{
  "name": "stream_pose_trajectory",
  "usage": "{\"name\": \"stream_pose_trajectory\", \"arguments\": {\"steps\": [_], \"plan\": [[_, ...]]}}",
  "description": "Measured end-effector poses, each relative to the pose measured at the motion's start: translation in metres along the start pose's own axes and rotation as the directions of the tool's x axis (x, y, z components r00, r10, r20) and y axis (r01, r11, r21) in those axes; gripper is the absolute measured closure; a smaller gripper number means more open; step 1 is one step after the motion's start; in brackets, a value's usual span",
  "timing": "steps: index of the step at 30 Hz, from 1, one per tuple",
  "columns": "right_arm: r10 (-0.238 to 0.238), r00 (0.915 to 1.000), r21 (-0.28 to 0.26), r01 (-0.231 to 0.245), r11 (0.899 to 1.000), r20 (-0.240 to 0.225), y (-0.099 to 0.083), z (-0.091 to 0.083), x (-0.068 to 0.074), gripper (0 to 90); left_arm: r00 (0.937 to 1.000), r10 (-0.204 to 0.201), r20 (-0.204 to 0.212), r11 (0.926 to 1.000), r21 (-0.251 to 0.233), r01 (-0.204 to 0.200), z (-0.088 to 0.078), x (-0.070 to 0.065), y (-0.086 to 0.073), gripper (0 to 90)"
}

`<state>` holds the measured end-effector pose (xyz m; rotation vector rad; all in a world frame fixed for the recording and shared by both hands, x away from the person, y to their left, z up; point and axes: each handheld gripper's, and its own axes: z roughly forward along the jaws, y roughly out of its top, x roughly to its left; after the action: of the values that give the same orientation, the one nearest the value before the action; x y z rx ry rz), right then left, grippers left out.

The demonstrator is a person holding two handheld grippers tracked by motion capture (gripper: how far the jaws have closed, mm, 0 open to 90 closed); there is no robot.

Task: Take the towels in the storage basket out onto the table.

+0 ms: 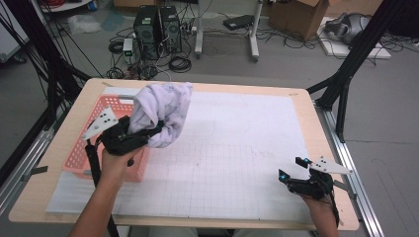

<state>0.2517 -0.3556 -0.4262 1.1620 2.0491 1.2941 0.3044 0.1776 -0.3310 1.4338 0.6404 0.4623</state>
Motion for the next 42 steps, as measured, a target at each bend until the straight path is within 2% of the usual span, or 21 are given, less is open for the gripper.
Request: {"name": "stream_pose_trajectory", "arguments": {"steps": [6, 8, 9, 12, 13, 14, 20, 21, 22, 23, 26, 29, 31, 32, 33, 34, 35, 37, 40, 41, 42], "plan": [[0.003, 1.0, -0.003, -0.003, 1.0, -0.003, 0.0, 0.001, 0.0, 15.7, 0.9976, -0.002, 0.069, 0.9989, 0.047, -0.001, 0.035, -0.018, -0.011, 51.2], [0.004, 1.0, -0.005, -0.004, 1.0, -0.003, 0.001, 0.001, 0.0, 15.7, 0.9969, -0.002, 0.078, 0.9985, 0.054, -0.002, 0.04, -0.02, -0.014, 51.2], [0.002, 1.0, -0.002, -0.002, 1.0, -0.003, 0.0, 0.001, 0.0, 15.7, 0.9951, -0.003, 0.099, 0.9971, 0.075, -0.004, 0.051, -0.025, -0.02, 51.1], [0.0, 1.0, 0.002, 0.0, 1.0, -0.004, 0.0, 0.002, -0.001, 15.7, 0.9935, -0.007, 0.114, 0.9952, 0.098, -0.005, 0.062, -0.03, -0.027, 51.0], [0.001, 1.0, 0.001, -0.001, 1.0, -0.004, 0.0, 0.003, -0.001, 15.7, 0.9919, -0.021, 0.125, 0.9938, 0.111, 0.007, 0.074, -0.035, -0.036, 51.0], [0.002, 1.0, 0.002, -0.002, 1.0, -0.004, 0.0, 0.003, -0.001, 15.7, 0.9919, -0.021, 0.125, 0.9938, 0.111, 0.007, 0.074, -0.035, -0.036, 51.0], [0.009, 0.9999, 0.009, -0.009, 1.0, -0.006, -0.001, 0.004, -0.002, 15.7, 0.9881, -0.051, 0.145, 0.9887, 0.147, 0.029, 0.109, -0.048, -0.059, 51.0], [0.004, 1.0, 0.007, -0.004, 1.0, -0.006, -0.001, 0.004, -0.003, 15.7, 0.9862, -0.053, 0.157, 0.985, 0.17, 0.026, 0.12, -0.052, -0.067, 51.0], [0.006, 1.0, 0.005, -0.006, 1.0, -0.005, -0.001, 0.004, -0.003, 15.7, 0.9862, -0.053, 0.157, 0.985, 0.17, 0.026, 0.12, -0.052, -0.067, 51.0], [0.011, 0.9999, 0.009, -0.011, 1.0, -0.005, -0.001, 0.004, -0.004, 15.7, 0.9869, -0.048, 0.154, 0.9796, 0.2, 0.016, 0.129, -0.054, -0.074, 51.1], [0.009, 1.0, 0.005, -0.009, 1.0, -0.003, -0.001, 0.004, -0.005, 15.7, 0.9871, -0.046, 0.154, 0.976, 0.218, 0.012, 0.136, -0.055, -0.081, 51.0], [0.01, 0.9999, 0.005, -0.01, 1.0, -0.005, -0.002, 0.004, -0.005, 15.7, 0.9877, -0.055, 0.147, 0.9699, 0.243, 0.018, 0.145, -0.055, -0.092, 50.4], [0.016, 0.9998, 0.011, -0.016, 1.0, -0.008, -0.002, 0.005, -0.005, 15.7, 0.9905, -0.072, 0.117, 0.9536, 0.299, 0.034, 0.154, -0.051, -0.105, 48.2], [0.015, 0.9998, 0.011, -0.015, 1.0, -0.009, -0.002, 0.006, -0.005, 15.7, 0.9905, -0.072, 0.117, 0.9536, 0.299, 0.034, 0.154, -0.051, -0.105, 47.2], [0.016, 0.9998, 0.012, -0.016, 1.0, -0.01, -0.002, 0.006, -0.005, 15.7, 0.9924, -0.067, 0.103, 0.9472, 0.319, 0.031, 0.156, -0.051, -0.11, 44.6], [0.014, 0.9998, 0.011, -0.014, 1.0, -0.012, -0.002, 0.007, -0.005, 15.7, 0.9944, -0.078, 0.071, 0.9301, 0.364, 0.047, 0.159, -0.049, -0.118, 40.6], [0.011, 0.9999, 0.014, -0.011, 1.0, -0.012, -0.002, 0.007, -0.004, 15.7, 0.9935, -0.101, 0.054, 0.9253, 0.372, 0.074, 0.16, -0.048, -0.12, 36.2], [0.009, 0.9999, 0.017, -0.009, 1.0, -0.012, -0.002, 0.007, -0.005, 15.7, 0.9936, -0.112, 0.017, 0.924, 0.37, 0.098, 0.157, -0.047, -0.12, 28.2], [0.014, 0.9998, 0.02, -0.014, 1.0, -0.011, -0.003, 0.006, -0.005, 15.7, 0.9956, -0.092, -0.016, 0.9271, 0.364, 0.091, 0.152, -0.046, -0.113, 19.8], [0.013, 0.9999, 0.02, -0.013, 1.0, -0.009, -0.003, 0.006, -0.005, 15.7, 0.9962, -0.081, -0.031, 0.9293, 0.359, 0.087, 0.148, -0.046, -0.109, 19.7], [0.011, 0.9999, 0.018, -0.011, 1.0, -0.008, -0.003, 0.005, -0.005, 15.7, 0.9978, -0.038, -0.055, 0.9329, 0.356, 0.055, 0.138, -0.045, -0.099, 20.8]]}}
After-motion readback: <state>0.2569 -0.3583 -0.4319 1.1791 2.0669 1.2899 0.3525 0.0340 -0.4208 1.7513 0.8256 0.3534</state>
